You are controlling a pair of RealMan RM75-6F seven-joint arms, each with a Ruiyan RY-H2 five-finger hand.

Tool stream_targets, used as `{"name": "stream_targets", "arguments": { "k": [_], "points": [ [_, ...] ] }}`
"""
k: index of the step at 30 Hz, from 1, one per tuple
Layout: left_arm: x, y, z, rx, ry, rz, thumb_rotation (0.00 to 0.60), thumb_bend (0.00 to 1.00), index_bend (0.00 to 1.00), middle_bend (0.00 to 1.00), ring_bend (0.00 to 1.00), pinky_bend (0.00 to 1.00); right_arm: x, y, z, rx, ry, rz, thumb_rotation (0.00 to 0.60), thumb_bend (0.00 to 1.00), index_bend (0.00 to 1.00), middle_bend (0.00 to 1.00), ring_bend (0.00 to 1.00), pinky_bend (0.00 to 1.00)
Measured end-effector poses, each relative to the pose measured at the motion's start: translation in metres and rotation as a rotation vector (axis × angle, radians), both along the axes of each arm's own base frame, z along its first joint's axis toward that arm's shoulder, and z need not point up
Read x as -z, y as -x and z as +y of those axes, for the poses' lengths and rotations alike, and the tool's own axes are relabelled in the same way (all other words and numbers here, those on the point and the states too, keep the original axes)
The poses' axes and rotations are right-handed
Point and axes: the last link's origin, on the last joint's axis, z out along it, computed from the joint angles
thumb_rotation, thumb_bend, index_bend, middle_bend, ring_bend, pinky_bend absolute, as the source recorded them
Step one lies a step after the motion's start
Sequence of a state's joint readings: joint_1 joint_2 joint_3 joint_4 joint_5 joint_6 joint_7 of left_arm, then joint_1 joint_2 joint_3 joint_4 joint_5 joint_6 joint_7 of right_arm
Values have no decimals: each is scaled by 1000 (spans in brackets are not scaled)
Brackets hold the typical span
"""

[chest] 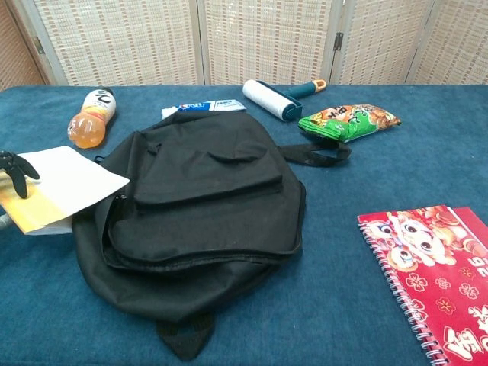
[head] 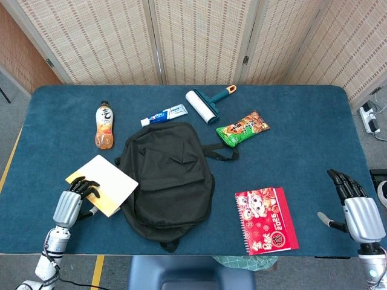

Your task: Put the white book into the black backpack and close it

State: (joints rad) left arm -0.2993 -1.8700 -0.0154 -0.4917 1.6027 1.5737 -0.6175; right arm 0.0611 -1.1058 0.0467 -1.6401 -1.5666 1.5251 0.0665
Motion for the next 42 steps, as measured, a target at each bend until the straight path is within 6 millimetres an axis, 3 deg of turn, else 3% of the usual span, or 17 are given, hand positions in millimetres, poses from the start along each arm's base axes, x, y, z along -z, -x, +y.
{"name": "stream_targets", "arguments": {
  "k": [7, 16, 32, 38, 42],
  "points": [
    [1, 0, 0, 6, -4, -7, 600, 438, 636, 436, 369, 236, 0, -1, 0, -6, 0, 2, 599, 165, 0, 133, 114, 167],
    [-11, -2, -1, 50, -53, -12, 600, 534, 653, 562, 474, 287, -4, -8, 2, -33, 10, 11, 600, 165, 0, 132, 115, 167],
    [-69, -7, -2, 184, -260, 55, 600, 542, 683, 621, 512, 306, 5, -21, -2, -78, -37, 22, 599, 166, 0, 132, 115, 167],
    [-85, -13, -6, 228, -330, 47, 600, 540, 690, 627, 515, 306, 19, -32, -9, -113, -123, 16, 600, 165, 0, 138, 123, 167],
    [-90, -18, -8, 256, -357, 48, 600, 540, 697, 628, 515, 306, 35, -46, -18, -157, -208, 17, 600, 206, 53, 159, 137, 196]
  ]
}}
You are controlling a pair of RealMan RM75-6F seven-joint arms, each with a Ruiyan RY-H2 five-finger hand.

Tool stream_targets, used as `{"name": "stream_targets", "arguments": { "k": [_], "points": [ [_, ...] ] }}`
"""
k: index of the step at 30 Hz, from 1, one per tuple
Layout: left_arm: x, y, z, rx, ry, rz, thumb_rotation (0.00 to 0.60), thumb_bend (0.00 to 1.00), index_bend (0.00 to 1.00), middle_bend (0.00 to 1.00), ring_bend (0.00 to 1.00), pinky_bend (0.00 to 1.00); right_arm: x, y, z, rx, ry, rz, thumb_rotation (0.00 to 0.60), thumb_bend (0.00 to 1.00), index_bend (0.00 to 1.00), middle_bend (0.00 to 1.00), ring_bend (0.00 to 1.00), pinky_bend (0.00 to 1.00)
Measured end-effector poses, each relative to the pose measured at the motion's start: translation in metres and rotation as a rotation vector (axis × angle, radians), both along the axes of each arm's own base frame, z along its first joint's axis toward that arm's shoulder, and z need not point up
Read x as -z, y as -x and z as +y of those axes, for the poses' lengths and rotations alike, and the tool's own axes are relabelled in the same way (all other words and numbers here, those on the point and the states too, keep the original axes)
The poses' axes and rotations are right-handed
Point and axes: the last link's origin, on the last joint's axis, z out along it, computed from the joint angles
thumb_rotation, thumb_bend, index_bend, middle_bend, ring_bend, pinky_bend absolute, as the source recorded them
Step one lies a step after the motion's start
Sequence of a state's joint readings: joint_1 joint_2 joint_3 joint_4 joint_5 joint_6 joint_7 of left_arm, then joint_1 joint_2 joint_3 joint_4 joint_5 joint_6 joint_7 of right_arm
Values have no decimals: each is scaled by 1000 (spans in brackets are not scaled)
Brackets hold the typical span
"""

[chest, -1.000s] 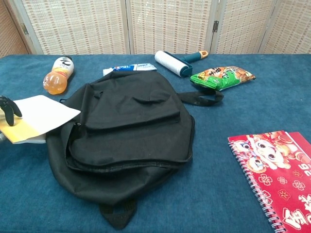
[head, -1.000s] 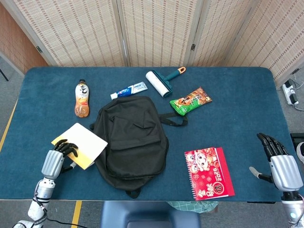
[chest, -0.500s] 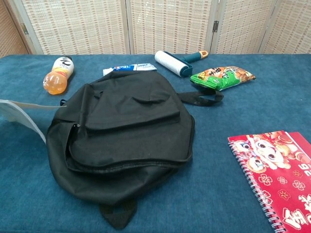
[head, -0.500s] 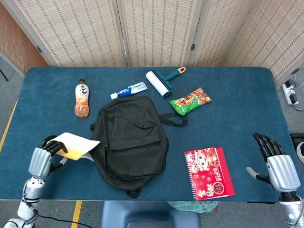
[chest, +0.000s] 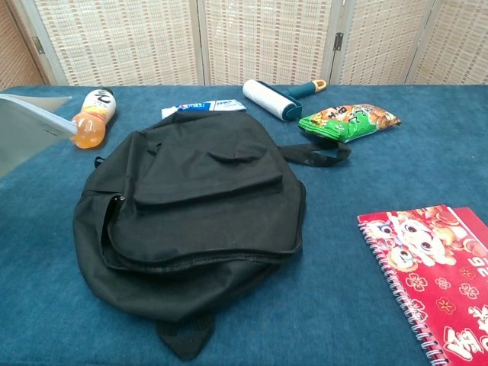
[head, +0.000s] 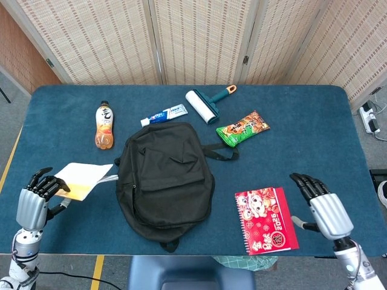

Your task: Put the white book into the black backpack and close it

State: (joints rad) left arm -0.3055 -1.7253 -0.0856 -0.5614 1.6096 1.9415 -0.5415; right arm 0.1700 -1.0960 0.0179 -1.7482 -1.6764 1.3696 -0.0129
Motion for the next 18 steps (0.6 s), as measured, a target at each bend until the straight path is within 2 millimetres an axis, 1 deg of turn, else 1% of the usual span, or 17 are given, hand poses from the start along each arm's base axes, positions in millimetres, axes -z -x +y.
{"name": "stream_targets", "arguments": {
  "k": [2, 4, 9, 12, 18],
  "points": [
    [-2, -3, -1, 14, -7, 3, 600, 540, 698, 631, 516, 306, 11, -10, -6, -34, -53, -1, 600, 215, 98, 177, 153, 220],
    [-3, -6, -2, 25, -12, 5, 600, 540, 700, 634, 518, 307, 23, -22, -13, -70, -108, -4, 600, 218, 140, 188, 161, 222],
    [-4, -13, -5, 50, -14, 13, 600, 540, 704, 637, 520, 306, 54, -51, -30, -148, -237, 1, 600, 219, 162, 192, 163, 225],
    [-4, -16, -6, 57, -13, 22, 600, 539, 704, 638, 519, 306, 78, -73, -41, -199, -324, 9, 600, 220, 168, 191, 163, 224],
    [-3, -19, -8, 62, -1, 27, 600, 538, 705, 637, 519, 307, 120, -113, -58, -268, -440, 14, 600, 219, 169, 191, 164, 225]
  ]
}}
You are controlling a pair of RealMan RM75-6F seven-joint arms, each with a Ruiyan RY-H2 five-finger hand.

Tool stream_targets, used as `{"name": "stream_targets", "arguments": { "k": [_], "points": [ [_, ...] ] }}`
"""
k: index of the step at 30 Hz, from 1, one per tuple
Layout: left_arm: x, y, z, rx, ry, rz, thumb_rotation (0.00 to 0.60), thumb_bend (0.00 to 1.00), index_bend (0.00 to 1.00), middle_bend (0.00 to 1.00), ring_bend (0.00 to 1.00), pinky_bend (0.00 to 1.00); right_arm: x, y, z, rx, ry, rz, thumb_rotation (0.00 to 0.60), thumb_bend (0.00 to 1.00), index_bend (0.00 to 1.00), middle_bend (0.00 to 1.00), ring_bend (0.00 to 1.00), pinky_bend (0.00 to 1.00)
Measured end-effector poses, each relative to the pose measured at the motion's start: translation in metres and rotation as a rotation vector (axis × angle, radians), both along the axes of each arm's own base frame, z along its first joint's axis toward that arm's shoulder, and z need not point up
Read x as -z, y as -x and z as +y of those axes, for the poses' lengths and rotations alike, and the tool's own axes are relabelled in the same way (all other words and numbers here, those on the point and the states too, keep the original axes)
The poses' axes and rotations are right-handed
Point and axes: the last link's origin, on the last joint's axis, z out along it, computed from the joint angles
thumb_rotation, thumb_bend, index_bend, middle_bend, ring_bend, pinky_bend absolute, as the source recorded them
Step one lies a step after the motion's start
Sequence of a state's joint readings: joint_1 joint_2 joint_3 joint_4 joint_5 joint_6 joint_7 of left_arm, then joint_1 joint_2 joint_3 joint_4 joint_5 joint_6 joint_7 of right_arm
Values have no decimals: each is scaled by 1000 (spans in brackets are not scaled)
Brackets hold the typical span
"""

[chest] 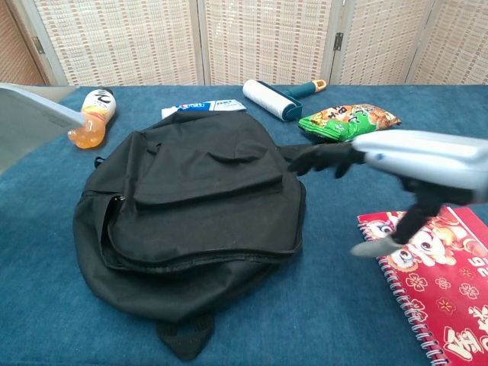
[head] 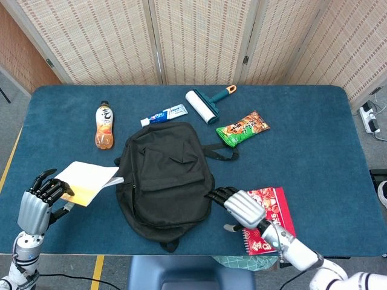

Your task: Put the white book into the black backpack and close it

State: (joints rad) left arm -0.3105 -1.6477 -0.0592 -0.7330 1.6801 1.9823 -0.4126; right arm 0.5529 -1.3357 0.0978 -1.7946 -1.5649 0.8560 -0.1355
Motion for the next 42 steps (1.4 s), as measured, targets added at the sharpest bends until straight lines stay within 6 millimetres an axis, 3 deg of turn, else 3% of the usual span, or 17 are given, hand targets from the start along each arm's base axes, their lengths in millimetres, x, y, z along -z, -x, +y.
{"name": "stream_targets", "arguments": {
  "k": [6, 15, 33, 42],
  "points": [
    [1, 0, 1, -5, 4, 5, 600, 538, 705, 637, 519, 307, 33, -24, -13, -51, -40, 43, 600, 218, 169, 192, 164, 225],
    [0, 3, 2, -13, 2, 6, 600, 539, 705, 637, 519, 306, 65, -45, -30, -60, -70, 86, 600, 238, 180, 199, 165, 224],
    [-1, 5, 3, -15, 2, 5, 600, 539, 705, 637, 520, 306, 65, -71, -53, -35, -65, 85, 600, 429, 227, 240, 183, 230],
    [0, 4, 4, -14, 4, 7, 600, 539, 704, 637, 519, 306, 62, -76, -60, 4, -70, 59, 600, 568, 312, 270, 204, 262]
  ]
}}
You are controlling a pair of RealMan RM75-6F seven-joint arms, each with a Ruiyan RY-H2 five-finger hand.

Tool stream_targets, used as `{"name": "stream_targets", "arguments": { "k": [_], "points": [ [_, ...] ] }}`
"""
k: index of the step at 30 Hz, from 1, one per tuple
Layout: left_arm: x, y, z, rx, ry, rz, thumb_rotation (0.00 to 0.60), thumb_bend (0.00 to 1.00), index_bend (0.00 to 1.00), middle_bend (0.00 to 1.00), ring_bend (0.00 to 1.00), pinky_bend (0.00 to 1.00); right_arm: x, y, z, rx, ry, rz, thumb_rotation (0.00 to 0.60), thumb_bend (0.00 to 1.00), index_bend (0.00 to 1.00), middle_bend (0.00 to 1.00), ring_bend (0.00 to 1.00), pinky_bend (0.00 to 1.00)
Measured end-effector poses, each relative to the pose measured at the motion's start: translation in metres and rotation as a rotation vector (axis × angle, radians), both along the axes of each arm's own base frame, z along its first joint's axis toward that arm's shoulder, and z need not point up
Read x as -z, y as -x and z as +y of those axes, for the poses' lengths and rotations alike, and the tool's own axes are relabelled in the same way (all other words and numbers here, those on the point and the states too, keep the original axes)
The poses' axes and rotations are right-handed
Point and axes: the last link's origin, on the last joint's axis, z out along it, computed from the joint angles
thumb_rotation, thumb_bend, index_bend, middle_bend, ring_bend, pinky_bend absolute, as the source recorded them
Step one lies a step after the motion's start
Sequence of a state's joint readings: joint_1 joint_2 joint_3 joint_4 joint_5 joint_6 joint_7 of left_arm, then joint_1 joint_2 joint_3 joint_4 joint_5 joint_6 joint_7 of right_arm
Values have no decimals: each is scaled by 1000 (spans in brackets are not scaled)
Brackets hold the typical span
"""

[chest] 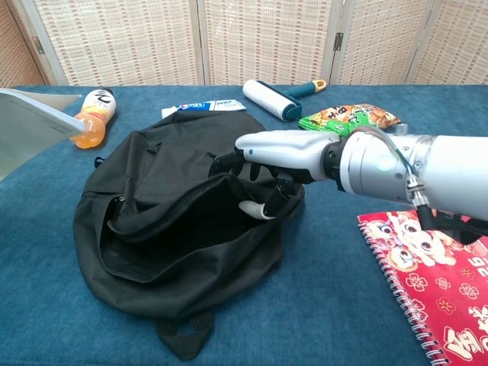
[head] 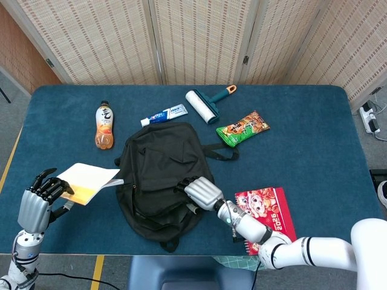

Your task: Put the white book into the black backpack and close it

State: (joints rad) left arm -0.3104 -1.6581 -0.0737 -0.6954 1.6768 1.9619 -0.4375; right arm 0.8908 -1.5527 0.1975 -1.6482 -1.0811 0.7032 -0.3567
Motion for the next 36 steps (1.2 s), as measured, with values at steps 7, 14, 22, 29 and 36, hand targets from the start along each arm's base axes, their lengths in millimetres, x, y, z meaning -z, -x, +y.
{"name": "stream_targets", "arguments": {
  "k": [7, 14, 22, 29, 36],
  "points": [
    [1, -3, 2, 11, 4, -2, 600, 539, 705, 636, 520, 306, 8, -7, -4, -1, -6, 2, 600, 590, 566, 326, 228, 294],
    [1, -9, 8, 56, 34, 6, 600, 539, 705, 638, 522, 313, 10, -18, -15, 45, 9, -30, 600, 601, 696, 386, 257, 327],
    [3, -27, 5, 190, 58, -3, 600, 542, 709, 663, 548, 330, 12, -35, -42, 250, -2, -129, 600, 624, 710, 399, 278, 354],
    [11, -49, -1, 339, 109, -12, 600, 542, 712, 682, 564, 336, 10, -63, -67, 428, 27, -254, 600, 670, 717, 413, 299, 393],
    [23, -74, -2, 465, 169, -6, 600, 543, 714, 685, 567, 341, 6, -95, -86, 541, 79, -390, 600, 703, 717, 415, 310, 397]
  ]
}}
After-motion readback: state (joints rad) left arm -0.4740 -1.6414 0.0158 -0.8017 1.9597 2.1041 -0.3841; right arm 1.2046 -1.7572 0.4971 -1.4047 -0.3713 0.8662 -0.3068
